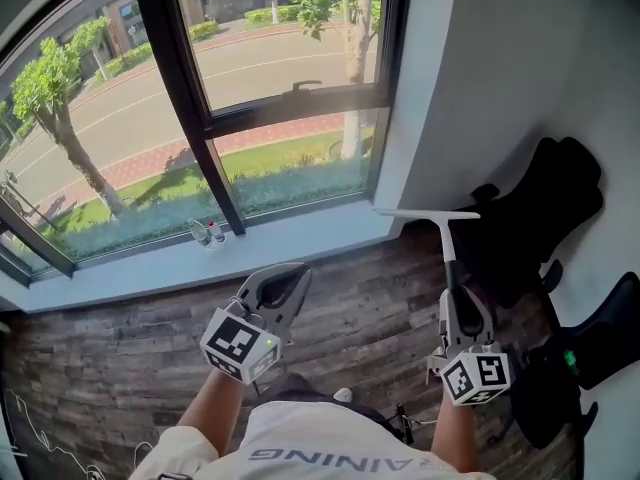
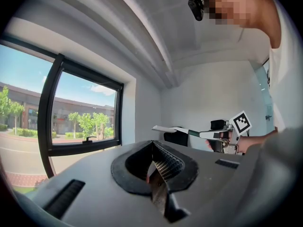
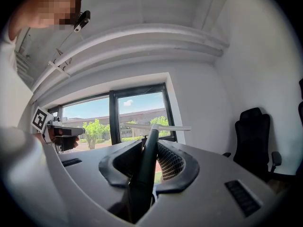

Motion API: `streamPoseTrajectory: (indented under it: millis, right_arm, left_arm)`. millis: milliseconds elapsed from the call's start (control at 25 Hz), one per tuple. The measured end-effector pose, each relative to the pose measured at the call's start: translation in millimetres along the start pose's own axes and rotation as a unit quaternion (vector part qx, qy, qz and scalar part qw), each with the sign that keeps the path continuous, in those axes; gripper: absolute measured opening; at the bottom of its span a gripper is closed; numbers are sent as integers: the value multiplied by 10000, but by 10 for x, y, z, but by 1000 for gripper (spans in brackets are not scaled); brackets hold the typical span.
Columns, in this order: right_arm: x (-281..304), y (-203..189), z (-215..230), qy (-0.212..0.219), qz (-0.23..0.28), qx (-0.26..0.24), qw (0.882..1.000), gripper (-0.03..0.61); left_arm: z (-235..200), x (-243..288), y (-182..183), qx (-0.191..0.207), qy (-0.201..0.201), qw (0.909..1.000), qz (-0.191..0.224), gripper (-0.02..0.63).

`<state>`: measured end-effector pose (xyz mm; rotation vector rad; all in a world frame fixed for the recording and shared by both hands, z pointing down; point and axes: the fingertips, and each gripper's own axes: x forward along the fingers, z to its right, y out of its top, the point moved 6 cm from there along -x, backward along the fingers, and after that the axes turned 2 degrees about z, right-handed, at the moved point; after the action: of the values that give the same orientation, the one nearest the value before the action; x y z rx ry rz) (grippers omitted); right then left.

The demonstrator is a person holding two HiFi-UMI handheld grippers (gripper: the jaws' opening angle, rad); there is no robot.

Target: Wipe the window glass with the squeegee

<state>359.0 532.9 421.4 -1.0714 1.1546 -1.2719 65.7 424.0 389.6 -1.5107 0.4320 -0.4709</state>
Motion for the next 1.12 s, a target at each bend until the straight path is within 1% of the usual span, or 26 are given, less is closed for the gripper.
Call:
streamPoseTrajectory:
  millis: [160,280,520,640,840,1000,1120]
  right_arm:
    - [219,-73,209,7,-71,101,9999,100]
    - [415,-98,293,63,-88,91,9999,100]
    - [1006,-41,411,145,-105,-113,9998,100]
    - [1430,6,483,175,-117,-177,9996,100]
    - [2255,44,473,274,-111,-199,9994,100]
    - [2933,46,395,381,-120,-209,9990,100]
    - [3366,35,309,462,-27,-255,9986,100]
  left_arm:
    - [-76,198,-21,41,117,9999,-18,17]
    - [-176,359,-94,-31,138,9999,-57,17]
    - [-645,826,-129,-149,177,9997,111,17]
    - [-951,1105,-110,-133,184,9996,173,17]
    - [-1594,1479,-102,-106,250,9996,85,17]
    - [-2172,1672,-39,-34,388,9992,110,17]
    - [-2580,1765,-35,-22,484,9988,120,18]
